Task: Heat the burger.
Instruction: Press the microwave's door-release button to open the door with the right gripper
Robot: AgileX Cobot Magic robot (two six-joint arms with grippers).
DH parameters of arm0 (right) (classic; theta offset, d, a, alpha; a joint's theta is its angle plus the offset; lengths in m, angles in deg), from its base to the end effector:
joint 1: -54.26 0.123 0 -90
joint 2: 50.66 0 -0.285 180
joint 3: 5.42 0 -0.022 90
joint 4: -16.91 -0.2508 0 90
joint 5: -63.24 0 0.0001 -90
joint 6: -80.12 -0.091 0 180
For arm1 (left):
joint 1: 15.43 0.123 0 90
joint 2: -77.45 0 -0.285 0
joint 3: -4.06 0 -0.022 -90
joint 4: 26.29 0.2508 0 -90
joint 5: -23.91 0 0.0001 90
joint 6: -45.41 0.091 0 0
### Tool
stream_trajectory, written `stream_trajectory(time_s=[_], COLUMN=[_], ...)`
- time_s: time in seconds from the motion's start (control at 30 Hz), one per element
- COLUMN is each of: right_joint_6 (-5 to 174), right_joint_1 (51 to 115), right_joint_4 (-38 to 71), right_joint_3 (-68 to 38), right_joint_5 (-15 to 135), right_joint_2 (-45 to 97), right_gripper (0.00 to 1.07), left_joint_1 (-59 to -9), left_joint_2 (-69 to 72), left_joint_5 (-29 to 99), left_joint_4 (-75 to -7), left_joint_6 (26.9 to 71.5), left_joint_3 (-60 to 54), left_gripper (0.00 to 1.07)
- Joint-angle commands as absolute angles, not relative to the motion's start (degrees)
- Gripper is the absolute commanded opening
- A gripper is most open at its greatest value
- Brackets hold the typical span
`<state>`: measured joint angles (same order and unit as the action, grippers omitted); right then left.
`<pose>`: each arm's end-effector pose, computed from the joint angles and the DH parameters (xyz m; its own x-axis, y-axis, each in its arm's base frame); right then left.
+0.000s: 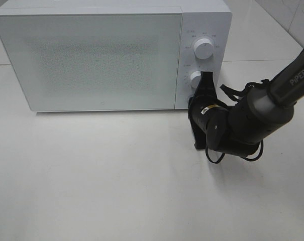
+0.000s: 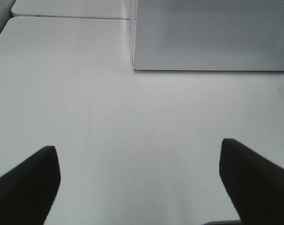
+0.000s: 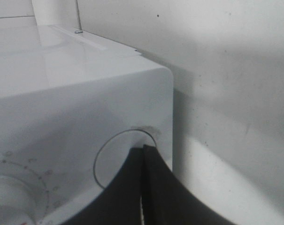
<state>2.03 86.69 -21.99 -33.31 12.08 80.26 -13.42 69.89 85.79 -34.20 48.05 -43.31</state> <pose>0.3361 0.1608 0.0791 0.0014 0.9994 0.0358 0.3658 -0.0338 0.9301 -0.0088 -0.0114 0.2821 -0.4485 -0.0349 -0.8931 0.0650 0.9953 -0.0716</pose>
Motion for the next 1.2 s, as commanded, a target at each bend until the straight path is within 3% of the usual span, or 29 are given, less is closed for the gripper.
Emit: stream_trajectory(time_s=[0.03,1.2], right_joint_6=[3.58,3.92], right_joint_1=[86.29,86.29], right_joint_4=[-22.85,-24.28], right_joint_3=[-32.73,-20.76], right_joint_5=[11.16,-2.76], right_joint_2=[80.26,83.98], right_gripper=[0.0,0.0], left_joint_1=[-13.48,-13.48], left_joint_2=[70.29,70.29], left_joint_5=[85.27,85.27], left_joint_4=[-34.54,-34.54], left_joint_6=[48.11,48.11], left_joint_3=[-43.54,-43.54], left_gripper=[0.84,0.84])
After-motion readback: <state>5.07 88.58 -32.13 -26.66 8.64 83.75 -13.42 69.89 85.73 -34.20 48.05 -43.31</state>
